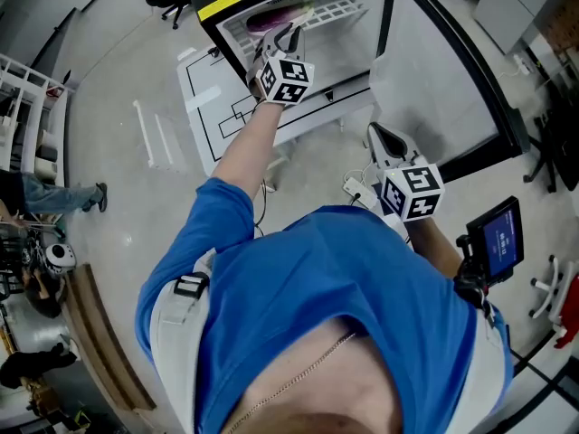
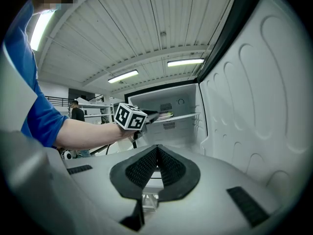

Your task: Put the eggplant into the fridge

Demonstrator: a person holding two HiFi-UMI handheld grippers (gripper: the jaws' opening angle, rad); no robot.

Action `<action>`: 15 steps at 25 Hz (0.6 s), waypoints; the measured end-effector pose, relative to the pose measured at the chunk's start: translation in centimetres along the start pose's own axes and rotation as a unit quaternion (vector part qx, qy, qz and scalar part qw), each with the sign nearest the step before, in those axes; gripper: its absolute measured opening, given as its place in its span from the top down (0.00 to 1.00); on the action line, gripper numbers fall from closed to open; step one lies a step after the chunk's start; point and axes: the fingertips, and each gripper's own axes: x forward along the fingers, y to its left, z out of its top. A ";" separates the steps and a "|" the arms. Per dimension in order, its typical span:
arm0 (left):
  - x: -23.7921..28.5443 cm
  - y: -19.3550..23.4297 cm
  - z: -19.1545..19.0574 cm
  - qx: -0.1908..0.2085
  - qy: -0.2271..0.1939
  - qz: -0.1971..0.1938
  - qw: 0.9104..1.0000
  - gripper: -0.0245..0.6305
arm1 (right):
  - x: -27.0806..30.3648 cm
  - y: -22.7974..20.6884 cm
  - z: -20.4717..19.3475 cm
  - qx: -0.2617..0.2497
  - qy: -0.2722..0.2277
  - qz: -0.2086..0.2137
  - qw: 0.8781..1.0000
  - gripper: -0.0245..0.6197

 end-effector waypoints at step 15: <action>-7.8 -1.8 6.2 -0.086 -0.064 0.011 0.994 0.95 | -4.2 0.1 -0.2 -0.009 0.008 0.018 1.000 0.96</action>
